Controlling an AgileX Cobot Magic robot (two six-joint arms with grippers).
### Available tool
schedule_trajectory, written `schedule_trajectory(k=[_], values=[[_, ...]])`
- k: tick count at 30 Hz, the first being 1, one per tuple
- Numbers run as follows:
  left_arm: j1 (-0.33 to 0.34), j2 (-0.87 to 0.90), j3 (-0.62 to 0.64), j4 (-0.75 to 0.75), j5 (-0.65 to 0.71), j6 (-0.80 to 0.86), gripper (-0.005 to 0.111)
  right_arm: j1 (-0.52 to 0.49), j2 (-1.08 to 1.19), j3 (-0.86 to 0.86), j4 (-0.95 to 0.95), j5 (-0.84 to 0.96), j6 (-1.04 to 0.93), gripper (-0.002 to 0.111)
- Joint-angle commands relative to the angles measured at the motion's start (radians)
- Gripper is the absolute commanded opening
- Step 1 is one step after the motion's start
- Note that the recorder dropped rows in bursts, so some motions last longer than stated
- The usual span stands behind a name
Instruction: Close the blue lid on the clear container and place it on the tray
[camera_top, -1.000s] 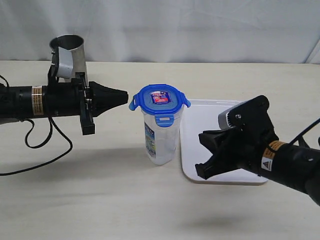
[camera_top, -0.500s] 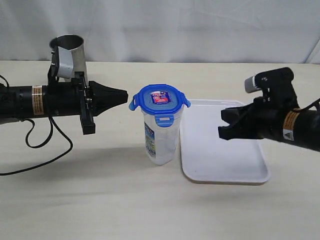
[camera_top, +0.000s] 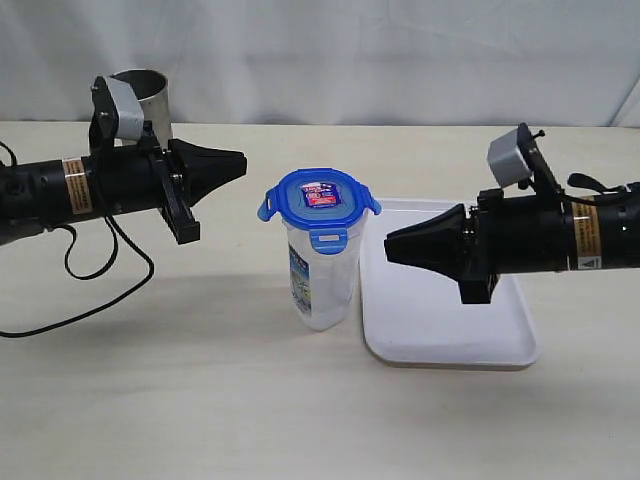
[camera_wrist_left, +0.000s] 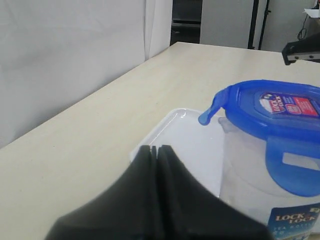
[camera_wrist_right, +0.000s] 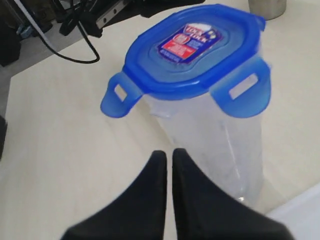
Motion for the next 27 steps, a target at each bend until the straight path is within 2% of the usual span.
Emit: schedule_trajectory(k=[1, 7, 10, 16, 27], values=[[-0.001, 0.0, -0.003, -0.036, -0.005, 0.004, 0.0, 0.002, 0.005, -0.022, 0.027, 0.029, -0.02, 0.004], [-0.034, 0.0, -0.003, -0.032, 0.005, 0.0, 0.0, 0.002, 0.025, -0.022, 0.027, 0.046, -0.02, 0.004], [-0.06, 0.0, -0.003, -0.03, 0.055, 0.002, 0.0, 0.002, 0.038, -0.022, 0.023, 0.046, -0.02, 0.004], [-0.06, 0.0, -0.003, -0.029, 0.067, 0.003, 0.0, 0.002, 0.067, -0.022, 0.029, 0.019, -0.043, 0.004], [-0.06, 0.0, -0.003, 0.067, 0.017, -0.068, 0.0, 0.002, 0.079, -0.022, 0.051, 0.03, -0.063, 0.004]])
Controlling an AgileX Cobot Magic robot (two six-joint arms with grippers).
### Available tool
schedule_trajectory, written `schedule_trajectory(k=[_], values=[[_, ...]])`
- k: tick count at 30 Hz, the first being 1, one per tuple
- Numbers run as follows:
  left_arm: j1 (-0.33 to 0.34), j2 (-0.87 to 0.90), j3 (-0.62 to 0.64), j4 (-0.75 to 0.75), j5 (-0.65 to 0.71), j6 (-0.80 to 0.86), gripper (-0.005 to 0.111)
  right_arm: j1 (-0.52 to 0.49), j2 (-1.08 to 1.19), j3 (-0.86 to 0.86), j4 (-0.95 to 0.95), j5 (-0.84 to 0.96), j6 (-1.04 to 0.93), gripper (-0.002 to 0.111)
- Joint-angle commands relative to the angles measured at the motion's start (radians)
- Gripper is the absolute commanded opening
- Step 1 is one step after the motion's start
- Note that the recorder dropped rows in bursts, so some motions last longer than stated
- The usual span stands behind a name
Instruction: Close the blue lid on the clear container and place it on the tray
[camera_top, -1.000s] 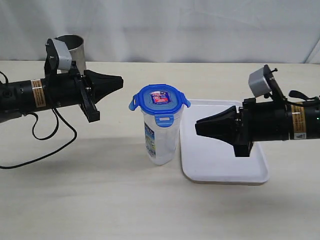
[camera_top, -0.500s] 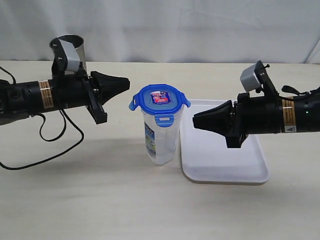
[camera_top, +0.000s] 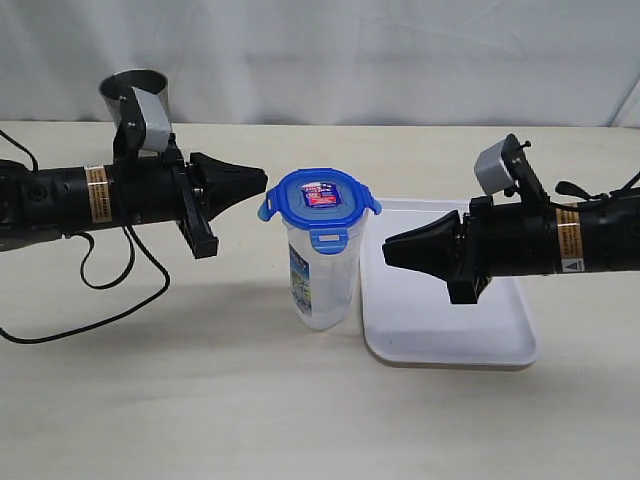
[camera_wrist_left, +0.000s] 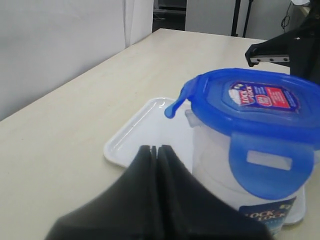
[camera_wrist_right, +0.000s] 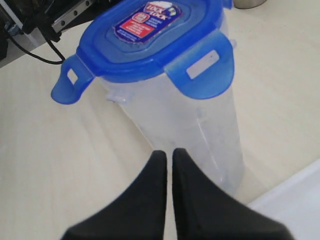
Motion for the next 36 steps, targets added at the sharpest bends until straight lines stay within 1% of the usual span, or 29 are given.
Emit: schedule_trajectory(k=[1, 5, 11, 23, 27, 36], values=[[-0.002, 0.0, -0.003, 0.047, -0.033, -0.044, 0.0, 0.002, 0.001, -0.004, 0.018, -0.004, -0.014, 0.004], [-0.002, 0.0, -0.003, 0.084, -0.066, -0.053, 0.0, 0.002, 0.001, -0.004, 0.018, -0.004, -0.014, 0.004], [-0.002, 0.0, -0.003, 0.131, -0.067, -0.1, 0.0, 0.002, 0.001, -0.004, 0.018, -0.004, -0.014, 0.004], [-0.002, -0.013, -0.003, 0.153, -0.064, -0.125, 0.0, 0.002, 0.001, -0.004, 0.018, -0.004, -0.014, 0.004], [-0.002, -0.031, 0.0, 0.171, -0.034, -0.135, 0.0, 0.002, 0.001, -0.004, 0.018, -0.004, -0.014, 0.004], [-0.002, -0.031, 0.0, 0.181, -0.015, -0.155, 0.0, 0.002, 0.001, -0.004, 0.018, -0.004, -0.014, 0.004]])
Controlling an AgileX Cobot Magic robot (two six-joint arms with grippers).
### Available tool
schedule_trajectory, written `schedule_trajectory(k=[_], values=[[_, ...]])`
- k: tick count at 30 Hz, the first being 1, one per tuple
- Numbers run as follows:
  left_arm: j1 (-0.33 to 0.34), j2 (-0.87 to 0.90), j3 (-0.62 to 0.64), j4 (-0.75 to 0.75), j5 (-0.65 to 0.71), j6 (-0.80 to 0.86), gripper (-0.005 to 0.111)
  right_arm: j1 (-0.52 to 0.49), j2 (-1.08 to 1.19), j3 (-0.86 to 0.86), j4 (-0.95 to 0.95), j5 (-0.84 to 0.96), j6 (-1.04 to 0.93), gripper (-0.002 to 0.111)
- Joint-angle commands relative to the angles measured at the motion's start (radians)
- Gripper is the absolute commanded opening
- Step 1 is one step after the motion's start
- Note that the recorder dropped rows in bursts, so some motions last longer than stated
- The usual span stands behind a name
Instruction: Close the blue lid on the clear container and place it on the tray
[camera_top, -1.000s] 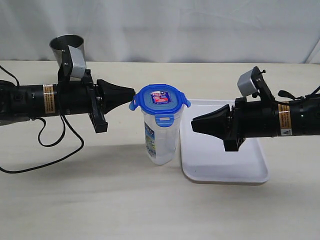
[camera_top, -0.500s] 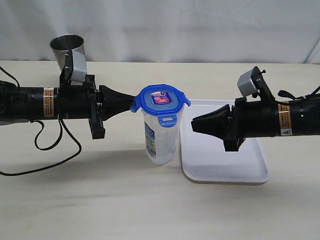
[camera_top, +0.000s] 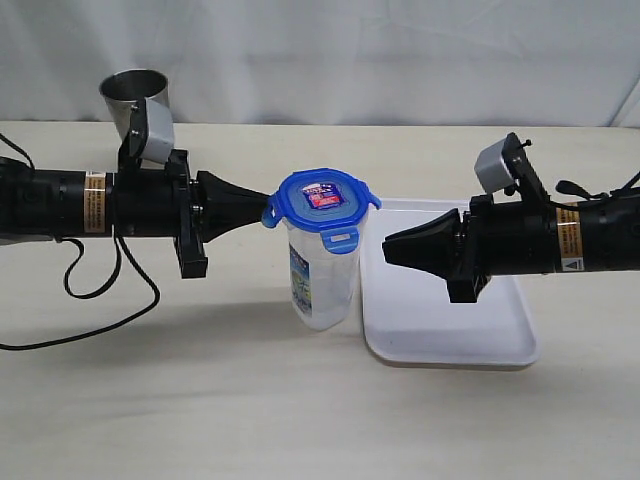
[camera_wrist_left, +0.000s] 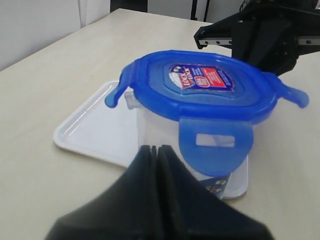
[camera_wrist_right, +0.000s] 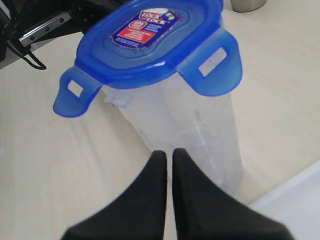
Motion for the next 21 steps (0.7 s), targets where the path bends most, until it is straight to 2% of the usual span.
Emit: schedule_trajectory(k=[1, 12, 16, 21], values=[[-0.002, -0.008, 0.0, 0.011, 0.007, -0.017, 0.0, 0.002, 0.0, -0.004, 0.009, -0.006, -0.007, 0.004], [-0.002, -0.008, 0.0, 0.038, 0.026, -0.039, 0.0, 0.002, 0.0, -0.004, 0.009, -0.006, -0.007, 0.004], [0.024, -0.023, 0.0, 0.0, 0.073, -0.027, 0.0, 0.002, 0.0, -0.004, 0.009, -0.006, -0.007, 0.004], [0.033, -0.041, 0.0, -0.021, 0.004, -0.009, 0.0, 0.002, 0.0, -0.004, 0.009, -0.006, -0.007, 0.004]])
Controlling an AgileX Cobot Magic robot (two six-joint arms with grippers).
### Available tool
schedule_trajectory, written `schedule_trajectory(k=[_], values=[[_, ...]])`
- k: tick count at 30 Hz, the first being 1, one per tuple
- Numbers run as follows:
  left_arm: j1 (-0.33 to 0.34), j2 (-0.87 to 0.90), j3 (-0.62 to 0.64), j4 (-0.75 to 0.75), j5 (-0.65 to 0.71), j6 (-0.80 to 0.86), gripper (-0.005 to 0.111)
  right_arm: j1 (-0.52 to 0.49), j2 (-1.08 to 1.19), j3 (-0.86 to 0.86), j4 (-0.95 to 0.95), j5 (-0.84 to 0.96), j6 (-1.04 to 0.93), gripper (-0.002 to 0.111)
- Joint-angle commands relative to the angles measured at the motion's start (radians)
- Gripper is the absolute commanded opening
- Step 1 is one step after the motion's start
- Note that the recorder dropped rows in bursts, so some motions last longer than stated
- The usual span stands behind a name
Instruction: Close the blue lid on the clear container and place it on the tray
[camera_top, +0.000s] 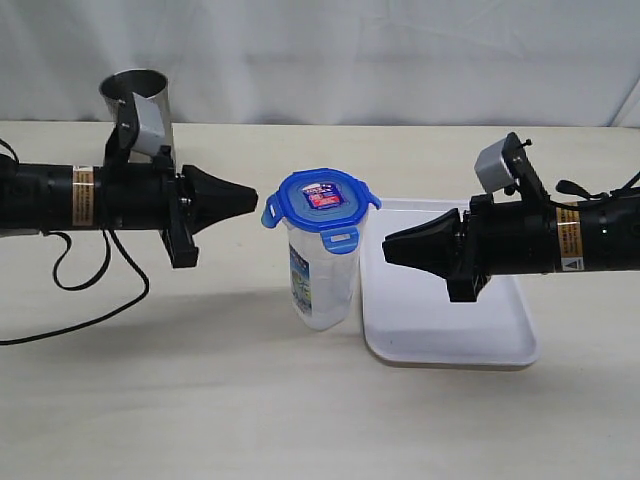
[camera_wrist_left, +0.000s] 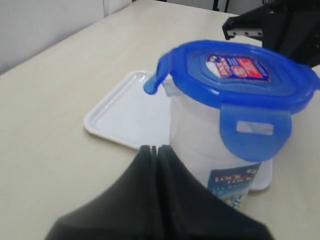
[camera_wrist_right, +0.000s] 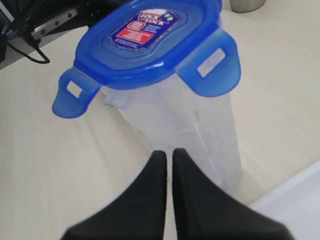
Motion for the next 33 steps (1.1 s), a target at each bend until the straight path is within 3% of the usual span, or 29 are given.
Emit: schedule_trajectory(k=[1, 16, 23, 33], values=[[-0.007, -0.02, 0.0, -0.022, -0.054, 0.016, 0.0, 0.002, 0.0, -0.004, 0.007, -0.006, -0.007, 0.004], [-0.022, -0.02, 0.0, 0.049, -0.068, -0.012, 0.0, 0.002, 0.0, -0.004, -0.005, -0.006, -0.007, 0.004], [-0.02, -0.02, 0.0, -0.002, -0.066, 0.018, 0.0, 0.002, 0.0, -0.004, -0.014, -0.006, -0.007, 0.004], [-0.022, -0.02, 0.0, 0.079, -0.068, -0.04, 0.0, 0.002, 0.0, -0.004, -0.011, -0.006, -0.007, 0.004]])
